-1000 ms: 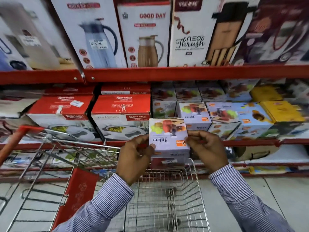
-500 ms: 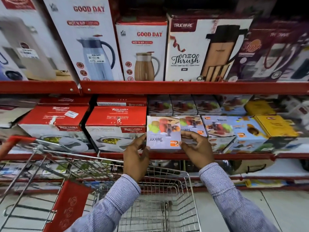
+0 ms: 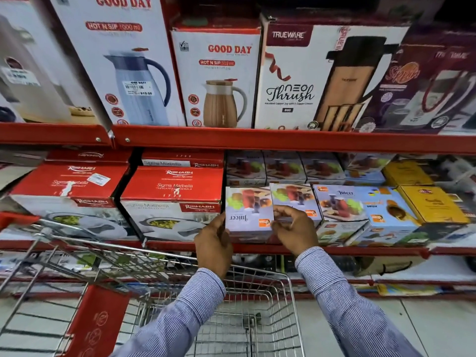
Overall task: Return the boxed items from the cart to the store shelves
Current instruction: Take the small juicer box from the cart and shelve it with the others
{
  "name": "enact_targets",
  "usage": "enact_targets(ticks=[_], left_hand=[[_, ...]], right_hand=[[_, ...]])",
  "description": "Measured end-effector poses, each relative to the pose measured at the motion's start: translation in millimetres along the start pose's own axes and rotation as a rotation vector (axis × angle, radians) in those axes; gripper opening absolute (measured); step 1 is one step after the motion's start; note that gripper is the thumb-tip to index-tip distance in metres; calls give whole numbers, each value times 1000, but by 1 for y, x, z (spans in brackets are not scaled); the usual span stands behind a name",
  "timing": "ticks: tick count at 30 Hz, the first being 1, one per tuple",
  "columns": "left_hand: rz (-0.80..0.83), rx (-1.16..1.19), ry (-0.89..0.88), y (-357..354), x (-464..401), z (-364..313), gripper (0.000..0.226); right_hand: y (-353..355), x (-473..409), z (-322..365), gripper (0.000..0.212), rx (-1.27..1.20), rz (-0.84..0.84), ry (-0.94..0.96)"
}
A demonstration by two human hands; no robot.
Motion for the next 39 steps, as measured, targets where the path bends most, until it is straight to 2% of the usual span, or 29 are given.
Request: enact_targets(ticks=[3,5,8,13,16,19,24,39], left_hand=[[-34,-91,-14,0,-4,-5,38],[-8,-197,-95,-4,-5,-13,34],[56,-362,-222,-11,-6,-24,41],[172,-569,-224,-15,-15,-24,47],[179,-557,-222,-14,-18,-23,45],[134,-450,-249,-11,-17,-25,42],[91,-328,-262,-6,-12,-18,31],[70,-250,-183,-6,-12,-5,24]], right_hand=[[-5,-6,6,43,177,50,28],[-11,-10,18,46,439,107,120],[-20,-12,36,36,808,154,246],[-28,-30,48,61,1054,162,387],[-27,-45,54,81,1082,177,432],[-27,-59,58,104,1081,249,454],[-34,-73,52,126,1134,370,457],[-44,-78,45,128,1101,408,432]])
Point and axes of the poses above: each hand's wrist, its own x-axis away from the middle knuckle, its own y-axis out of the back of the hand, z = x × y, the point moved 9 cm from there along -x, towards the middle knuckle, and after that the axes turned 9 degrees about -x, right-handed, at the moved point
